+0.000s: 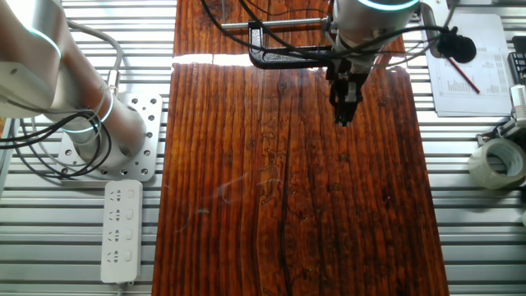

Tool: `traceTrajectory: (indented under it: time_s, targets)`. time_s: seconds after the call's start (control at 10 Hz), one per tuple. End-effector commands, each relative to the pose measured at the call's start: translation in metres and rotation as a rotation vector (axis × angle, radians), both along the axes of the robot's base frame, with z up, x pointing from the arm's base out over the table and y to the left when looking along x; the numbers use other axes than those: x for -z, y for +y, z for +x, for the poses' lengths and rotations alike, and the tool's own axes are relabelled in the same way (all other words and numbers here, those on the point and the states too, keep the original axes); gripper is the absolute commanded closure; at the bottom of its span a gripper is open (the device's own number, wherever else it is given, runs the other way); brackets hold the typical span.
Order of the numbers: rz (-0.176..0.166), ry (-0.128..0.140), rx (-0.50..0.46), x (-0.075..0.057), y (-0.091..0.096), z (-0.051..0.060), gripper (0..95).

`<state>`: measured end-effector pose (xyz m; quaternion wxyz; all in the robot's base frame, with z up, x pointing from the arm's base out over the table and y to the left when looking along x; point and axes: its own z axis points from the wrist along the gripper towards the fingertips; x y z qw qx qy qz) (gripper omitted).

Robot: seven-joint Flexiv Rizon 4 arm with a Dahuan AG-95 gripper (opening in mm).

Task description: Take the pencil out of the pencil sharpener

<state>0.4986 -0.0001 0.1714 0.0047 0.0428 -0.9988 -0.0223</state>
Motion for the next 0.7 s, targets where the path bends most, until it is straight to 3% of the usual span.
traceTrajectory:
  time_s: [0.1,0.5,0.6,0.7]
  targets:
    - [0.088,0.035,-0.252,-0.0001,0.0007,0.001,95.0]
    - [0.023,0.043,-0.358,-0.0002,0.0008,0.0011,95.0]
    - [-0.016,0.05,-0.404,-0.0005,0.001,0.0016,95.0]
    - [-0.033,0.053,-0.43,-0.0009,0.0016,0.0024,95.0]
